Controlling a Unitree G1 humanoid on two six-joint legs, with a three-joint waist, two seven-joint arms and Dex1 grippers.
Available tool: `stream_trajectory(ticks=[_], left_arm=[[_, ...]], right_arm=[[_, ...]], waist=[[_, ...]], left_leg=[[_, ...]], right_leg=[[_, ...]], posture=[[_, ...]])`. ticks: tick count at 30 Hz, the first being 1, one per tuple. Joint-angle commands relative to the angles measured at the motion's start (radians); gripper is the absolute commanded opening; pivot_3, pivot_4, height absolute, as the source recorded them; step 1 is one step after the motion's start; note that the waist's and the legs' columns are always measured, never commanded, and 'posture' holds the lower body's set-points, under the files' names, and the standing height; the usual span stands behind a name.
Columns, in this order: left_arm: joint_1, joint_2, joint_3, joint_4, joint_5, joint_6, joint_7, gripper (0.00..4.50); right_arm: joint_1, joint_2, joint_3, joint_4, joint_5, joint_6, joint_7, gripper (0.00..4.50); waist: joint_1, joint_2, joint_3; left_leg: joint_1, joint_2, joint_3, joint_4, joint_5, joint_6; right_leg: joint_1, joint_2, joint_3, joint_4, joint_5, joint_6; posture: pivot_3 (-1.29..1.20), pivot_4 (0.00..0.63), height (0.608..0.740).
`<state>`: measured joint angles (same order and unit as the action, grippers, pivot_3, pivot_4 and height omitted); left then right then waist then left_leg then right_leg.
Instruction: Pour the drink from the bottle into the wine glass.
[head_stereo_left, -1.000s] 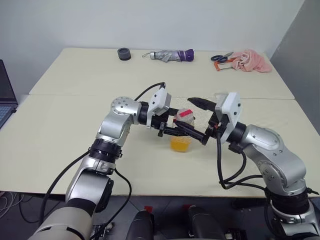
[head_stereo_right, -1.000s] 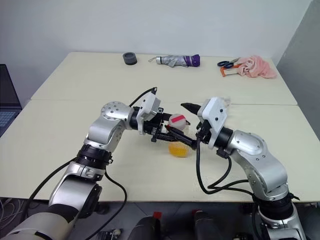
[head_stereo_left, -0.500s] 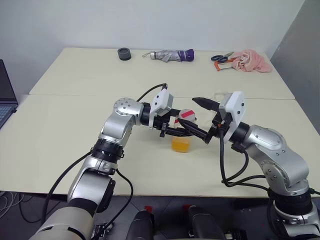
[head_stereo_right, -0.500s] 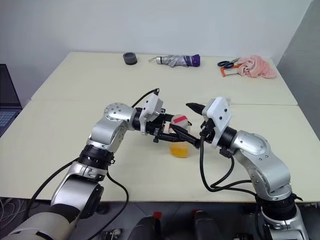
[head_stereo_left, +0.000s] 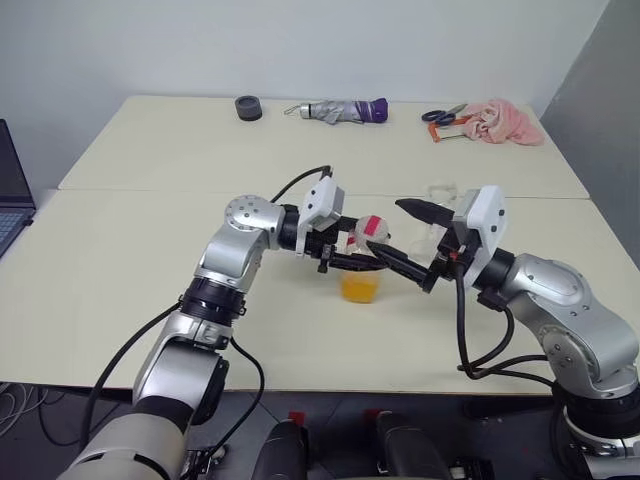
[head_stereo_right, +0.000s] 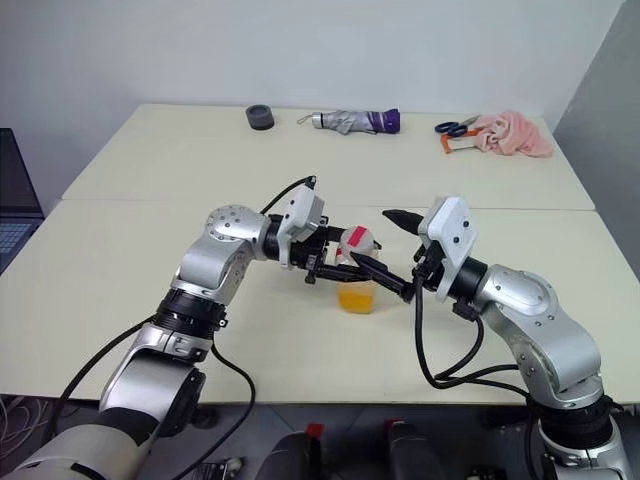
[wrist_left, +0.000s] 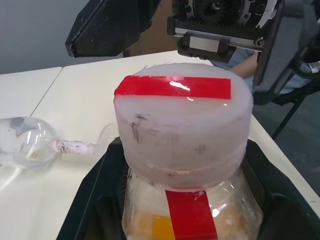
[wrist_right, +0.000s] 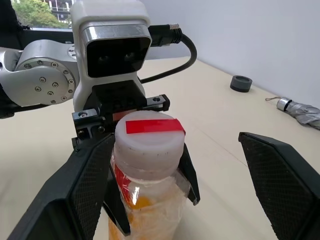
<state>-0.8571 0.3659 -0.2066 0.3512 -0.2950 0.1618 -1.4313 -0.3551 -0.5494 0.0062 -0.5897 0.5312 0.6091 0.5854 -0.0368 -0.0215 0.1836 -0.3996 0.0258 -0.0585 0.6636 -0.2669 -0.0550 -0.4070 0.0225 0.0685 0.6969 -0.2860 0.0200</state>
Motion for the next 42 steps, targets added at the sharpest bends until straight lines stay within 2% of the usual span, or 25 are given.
stream_trajectory(ticks=[1,9,12,17,20,24,33,42], left_arm=[[-0.017,0.003,0.013,-0.031,-0.018,-0.02,-0.016,2.18],[-0.017,0.006,0.017,-0.03,-0.015,-0.022,-0.017,2.18],[-0.017,0.006,0.017,-0.029,-0.015,-0.023,-0.019,2.18],[-0.02,0.003,0.014,-0.027,-0.013,-0.024,-0.022,2.18],[-0.027,-0.003,0.012,-0.019,-0.012,-0.027,-0.021,2.18],[-0.03,-0.004,0.012,-0.015,-0.012,-0.029,-0.022,2.18],[-0.03,-0.004,0.012,-0.017,-0.012,-0.028,-0.021,2.18],[-0.026,0.001,0.012,-0.018,-0.013,-0.028,-0.023,2.18]], right_arm=[[0.015,-0.026,-0.065,-0.024,0.022,0.013,-0.003,4.2],[0.036,-0.063,-0.108,-0.088,0.138,0.07,0.035,4.2],[0.015,-0.062,-0.085,-0.113,0.156,0.082,0.022,4.2],[-0.056,-0.017,0.004,-0.098,0.068,0.06,-0.043,4.2],[-0.084,-0.004,0.075,-0.068,-0.017,0.008,-0.042,4.2],[-0.091,0.01,0.102,-0.044,-0.062,-0.022,-0.035,4.2],[-0.093,0.036,0.089,0.0,-0.113,-0.043,-0.048,4.2],[-0.056,0.036,0.029,-0.024,-0.057,-0.006,-0.043,4.2]], waist=[[0.002,0.0,0.0],[0.003,0.0,0.0],[0.003,0.0,0.0],[0.001,0.0,0.0],[0.003,0.0,0.0],[0.004,0.0,0.0],[0.004,0.0,0.0],[0.004,0.0,0.0]], left_leg=[[0.0,0.0,0.0,0.0,0.0,0.0],[0.0,0.0,0.0,0.0,0.0,0.0],[0.0,0.0,0.0,0.0,0.0,0.0],[0.0,0.0,0.0,0.0,0.0,0.0],[0.0,0.0,0.0,0.0,0.0,0.0],[0.0,0.0,0.0,0.0,0.0,0.0],[0.0,0.0,0.0,0.0,0.0,0.0],[0.0,0.0,0.0,0.0,0.0,0.0]], right_leg=[[0.0,0.0,0.0,0.0,0.0,0.0],[0.0,0.0,0.0,0.0,0.0,0.0],[0.0,0.0,0.0,0.0,0.0,0.0],[0.0,0.0,0.0,0.0,0.0,0.0],[0.0,0.0,0.0,0.0,0.0,0.0],[0.0,0.0,0.0,0.0,0.0,0.0],[0.0,0.0,0.0,0.0,0.0,0.0],[0.0,0.0,0.0,0.0,0.0,0.0]], posture=[[0.0,0.15,0.74],[0.0,0.15,0.74],[0.0,0.15,0.74],[0.0,0.15,0.74],[0.0,0.15,0.74],[0.0,0.15,0.74],[0.0,0.15,0.74],[0.0,0.15,0.74]])
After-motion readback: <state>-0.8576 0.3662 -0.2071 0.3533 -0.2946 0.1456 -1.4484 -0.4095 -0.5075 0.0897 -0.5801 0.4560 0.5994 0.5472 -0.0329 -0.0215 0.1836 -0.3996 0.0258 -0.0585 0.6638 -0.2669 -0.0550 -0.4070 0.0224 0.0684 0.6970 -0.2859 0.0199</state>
